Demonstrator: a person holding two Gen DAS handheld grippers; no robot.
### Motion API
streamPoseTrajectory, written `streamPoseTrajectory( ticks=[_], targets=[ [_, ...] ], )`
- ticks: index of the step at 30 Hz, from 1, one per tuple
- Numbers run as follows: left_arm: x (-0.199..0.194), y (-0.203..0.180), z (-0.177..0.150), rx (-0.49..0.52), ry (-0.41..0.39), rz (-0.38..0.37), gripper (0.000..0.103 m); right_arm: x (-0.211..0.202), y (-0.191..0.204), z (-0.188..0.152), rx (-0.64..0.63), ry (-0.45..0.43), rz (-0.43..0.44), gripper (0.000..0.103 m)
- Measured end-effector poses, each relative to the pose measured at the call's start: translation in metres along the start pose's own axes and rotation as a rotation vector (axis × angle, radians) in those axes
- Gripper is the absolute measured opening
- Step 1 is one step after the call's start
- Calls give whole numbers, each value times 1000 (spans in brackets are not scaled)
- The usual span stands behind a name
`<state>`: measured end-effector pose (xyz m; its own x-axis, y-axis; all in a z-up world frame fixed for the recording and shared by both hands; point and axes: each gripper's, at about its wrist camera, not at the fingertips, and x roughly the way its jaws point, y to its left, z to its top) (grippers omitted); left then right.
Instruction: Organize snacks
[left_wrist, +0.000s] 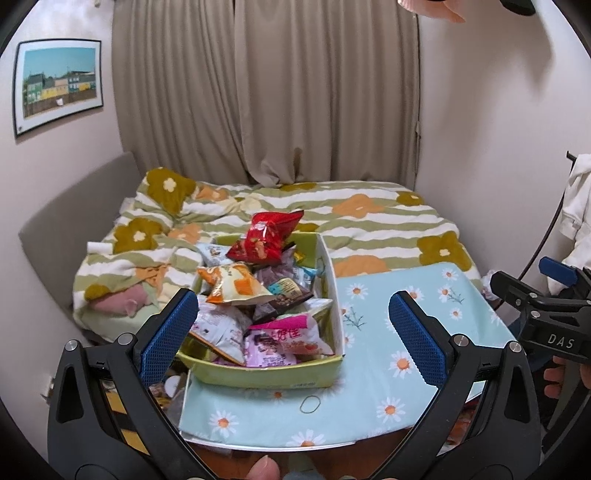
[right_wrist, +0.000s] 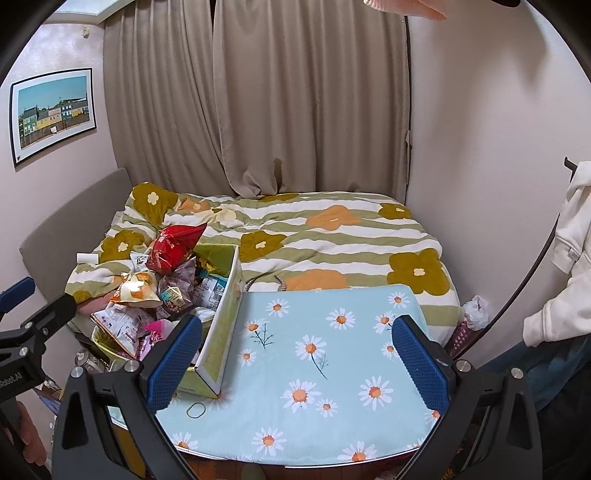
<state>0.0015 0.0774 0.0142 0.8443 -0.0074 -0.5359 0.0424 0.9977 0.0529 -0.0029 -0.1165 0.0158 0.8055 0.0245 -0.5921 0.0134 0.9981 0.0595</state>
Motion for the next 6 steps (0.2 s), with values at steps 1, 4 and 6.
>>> streamPoseTrajectory(
  ticks=[1, 4, 6],
  targets=[
    [-1, 1, -1, -4, 0, -3, 103, -1, 0, -1, -1, -1, 3, 102],
    [-5, 2, -4, -22, 1, -11, 103, -4, -2, -4, -7, -5, 11, 102],
    [-8, 1, -5, -27, -2, -2, 103, -7, -2, -6, -9, -4, 17, 102]
  ],
)
